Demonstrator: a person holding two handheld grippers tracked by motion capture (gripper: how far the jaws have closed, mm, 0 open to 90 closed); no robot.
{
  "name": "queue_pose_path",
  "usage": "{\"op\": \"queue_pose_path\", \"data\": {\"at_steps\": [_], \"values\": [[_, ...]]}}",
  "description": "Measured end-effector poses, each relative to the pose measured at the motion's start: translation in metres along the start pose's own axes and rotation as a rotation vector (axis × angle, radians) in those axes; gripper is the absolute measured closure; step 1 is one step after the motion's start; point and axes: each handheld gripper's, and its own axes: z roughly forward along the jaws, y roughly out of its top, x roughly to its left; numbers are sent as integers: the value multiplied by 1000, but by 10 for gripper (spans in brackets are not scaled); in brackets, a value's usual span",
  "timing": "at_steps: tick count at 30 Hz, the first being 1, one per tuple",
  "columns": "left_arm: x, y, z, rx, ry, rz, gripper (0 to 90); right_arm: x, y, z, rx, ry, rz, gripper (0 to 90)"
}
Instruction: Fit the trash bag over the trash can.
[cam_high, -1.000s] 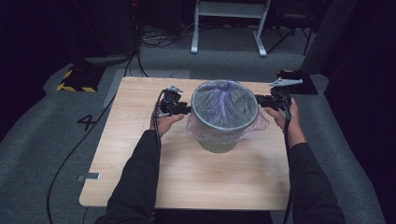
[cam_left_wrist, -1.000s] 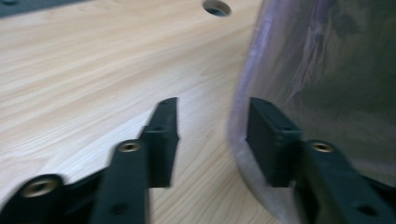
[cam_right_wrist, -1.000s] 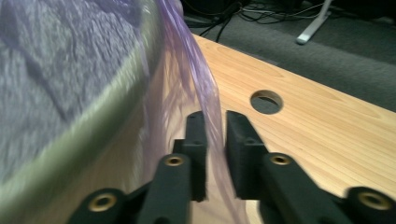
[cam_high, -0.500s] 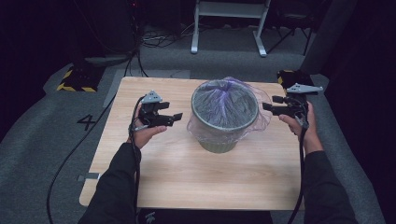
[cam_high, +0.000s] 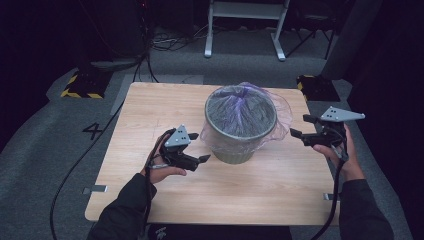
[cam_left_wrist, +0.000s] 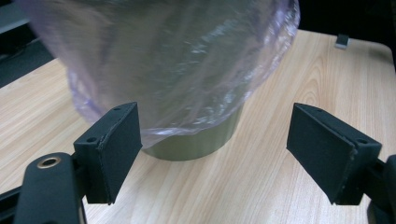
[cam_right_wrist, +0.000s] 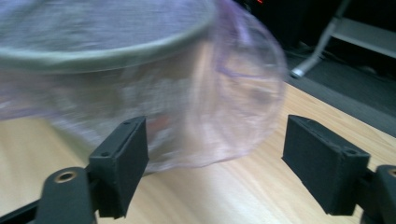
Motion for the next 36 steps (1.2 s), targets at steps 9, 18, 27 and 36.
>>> {"op": "queue_pose_path", "data": {"at_steps": [9,18,27,36], "values": [[-7,5,20,22,-9,33,234,46,-2,0,-35,113,-103,187],[-5,5,35,83,-1,102,667,65,-7,21,-1,63,-166,614],[3,1,40,92,1,78,899,66,-19,27,-30,33,-160,900],[5,-8,44,131,-3,88,900,70,-39,34,11,55,-144,900]]}}
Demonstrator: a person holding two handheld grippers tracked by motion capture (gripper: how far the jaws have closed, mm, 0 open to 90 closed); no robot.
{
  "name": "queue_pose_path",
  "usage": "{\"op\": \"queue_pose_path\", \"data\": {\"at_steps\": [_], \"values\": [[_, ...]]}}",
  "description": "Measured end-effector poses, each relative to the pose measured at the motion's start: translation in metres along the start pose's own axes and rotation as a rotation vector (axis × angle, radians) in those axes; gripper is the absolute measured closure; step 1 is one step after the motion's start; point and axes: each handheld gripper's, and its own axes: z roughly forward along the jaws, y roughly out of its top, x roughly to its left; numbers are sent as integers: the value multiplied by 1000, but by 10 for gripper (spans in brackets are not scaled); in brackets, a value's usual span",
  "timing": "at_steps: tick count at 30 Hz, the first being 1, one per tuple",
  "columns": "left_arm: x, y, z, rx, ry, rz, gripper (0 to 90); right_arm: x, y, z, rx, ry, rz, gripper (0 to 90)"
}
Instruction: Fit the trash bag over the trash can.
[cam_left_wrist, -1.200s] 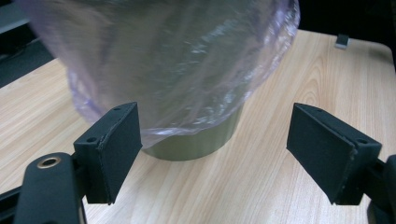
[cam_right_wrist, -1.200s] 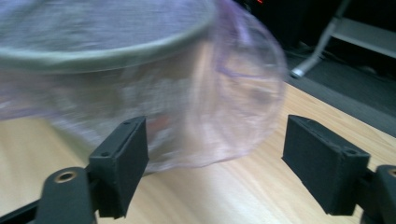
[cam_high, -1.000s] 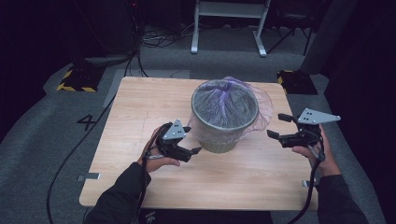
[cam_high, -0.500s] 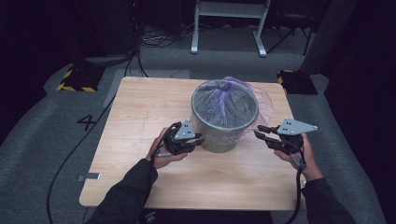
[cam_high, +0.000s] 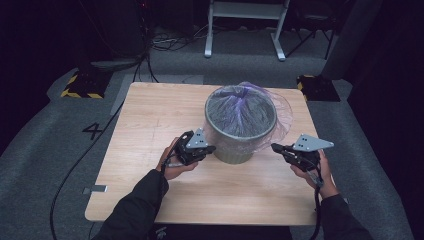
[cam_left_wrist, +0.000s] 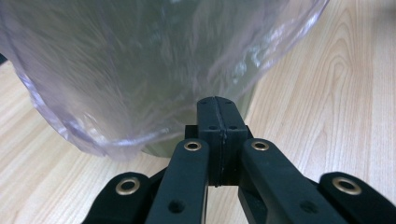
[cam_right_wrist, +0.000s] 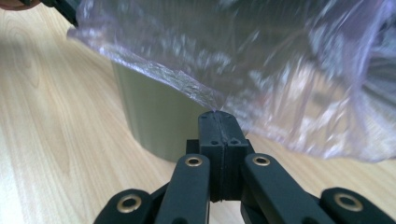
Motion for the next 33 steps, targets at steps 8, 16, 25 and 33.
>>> {"op": "queue_pose_path", "data": {"at_steps": [8,16,25,33], "values": [[7,-10,-6,-52,37,-83,639,4,-11,-2,-10,-31,26,703],[15,-18,-10,-56,126,-171,188,8,-4,-12,-23,-229,-30,349],[22,-14,3,-38,183,-134,159,7,4,-8,15,-412,-115,223],[30,-8,5,-41,162,-121,434,11,11,1,30,-414,-225,363]]}}
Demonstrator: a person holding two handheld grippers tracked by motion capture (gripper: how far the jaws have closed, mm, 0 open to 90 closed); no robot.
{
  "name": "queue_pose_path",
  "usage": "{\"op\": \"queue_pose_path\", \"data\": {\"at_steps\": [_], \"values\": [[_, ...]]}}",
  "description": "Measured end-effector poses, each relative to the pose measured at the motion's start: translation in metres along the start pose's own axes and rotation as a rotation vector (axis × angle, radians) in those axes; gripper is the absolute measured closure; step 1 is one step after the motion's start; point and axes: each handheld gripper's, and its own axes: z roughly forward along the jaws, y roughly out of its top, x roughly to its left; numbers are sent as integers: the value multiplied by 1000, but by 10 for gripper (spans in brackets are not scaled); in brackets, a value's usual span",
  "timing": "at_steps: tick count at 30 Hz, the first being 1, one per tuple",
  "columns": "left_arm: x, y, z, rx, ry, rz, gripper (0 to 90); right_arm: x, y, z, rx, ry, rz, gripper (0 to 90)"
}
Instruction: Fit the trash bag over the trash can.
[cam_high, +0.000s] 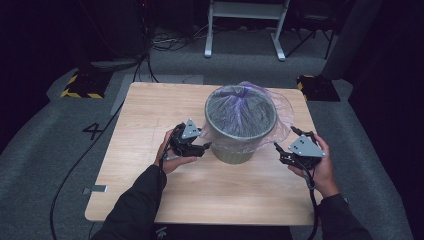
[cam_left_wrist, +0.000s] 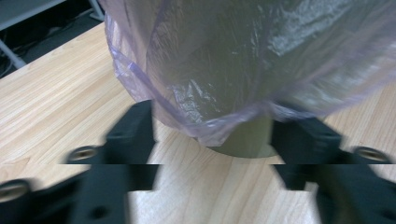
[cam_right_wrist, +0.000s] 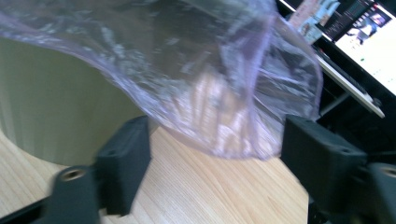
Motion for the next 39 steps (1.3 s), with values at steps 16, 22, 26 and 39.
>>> {"op": "queue_pose_path", "data": {"at_steps": [16,22,26,39], "values": [[2,-13,4,88,-51,62,898,7,-17,10,40,211,41,900],[2,-20,14,178,-55,83,896,13,-31,20,98,280,65,900],[5,-25,18,195,-61,78,893,13,-37,32,142,327,91,900],[18,-41,21,180,-87,-33,718,8,-52,52,165,425,223,832]]}}
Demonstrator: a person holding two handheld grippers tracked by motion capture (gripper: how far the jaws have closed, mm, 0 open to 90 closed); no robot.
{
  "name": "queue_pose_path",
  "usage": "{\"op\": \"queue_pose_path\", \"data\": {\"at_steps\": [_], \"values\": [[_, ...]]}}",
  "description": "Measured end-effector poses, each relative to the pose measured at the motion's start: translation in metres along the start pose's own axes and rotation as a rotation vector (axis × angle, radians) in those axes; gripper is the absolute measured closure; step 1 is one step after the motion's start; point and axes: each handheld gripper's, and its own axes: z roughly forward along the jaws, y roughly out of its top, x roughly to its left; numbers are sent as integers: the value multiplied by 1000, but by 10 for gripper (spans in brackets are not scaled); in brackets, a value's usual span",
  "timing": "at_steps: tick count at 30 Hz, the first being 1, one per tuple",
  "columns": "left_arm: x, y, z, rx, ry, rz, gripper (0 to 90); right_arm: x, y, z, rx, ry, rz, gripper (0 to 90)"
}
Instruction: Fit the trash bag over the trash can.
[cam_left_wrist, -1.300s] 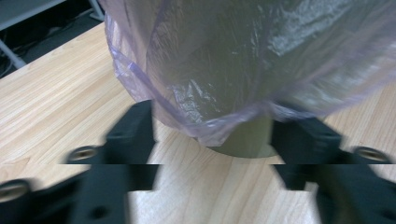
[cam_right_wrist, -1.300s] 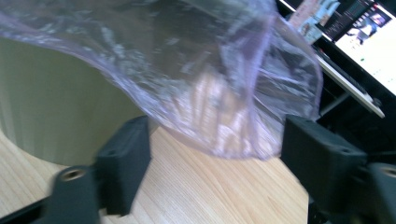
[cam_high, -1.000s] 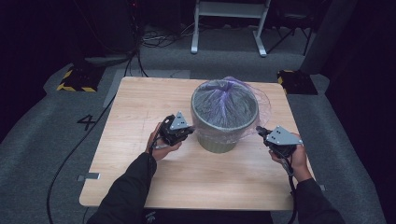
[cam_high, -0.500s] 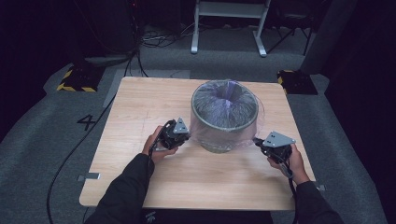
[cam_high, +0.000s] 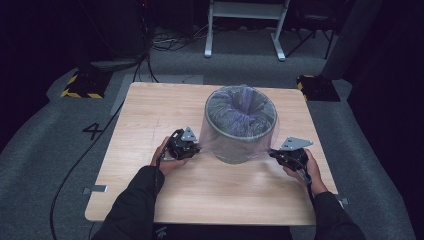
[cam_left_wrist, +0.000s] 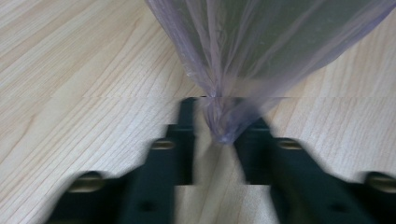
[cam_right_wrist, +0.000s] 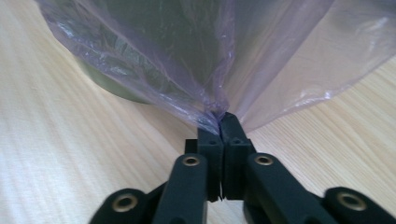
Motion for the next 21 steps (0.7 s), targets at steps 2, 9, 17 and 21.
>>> {"op": "queue_pose_path", "data": {"at_steps": [2,9,17,21], "values": [[-1,-2,-6,-17,2,-17,593,1,0,-4,-9,-8,-5,754],[-12,-19,-35,-58,26,-61,176,0,-8,-34,-74,17,37,303],[-40,-40,-51,-51,20,-25,160,-3,-20,-71,-172,41,111,181],[-52,-48,-48,-26,0,-13,163,-1,-10,-86,-233,27,112,185]]}}
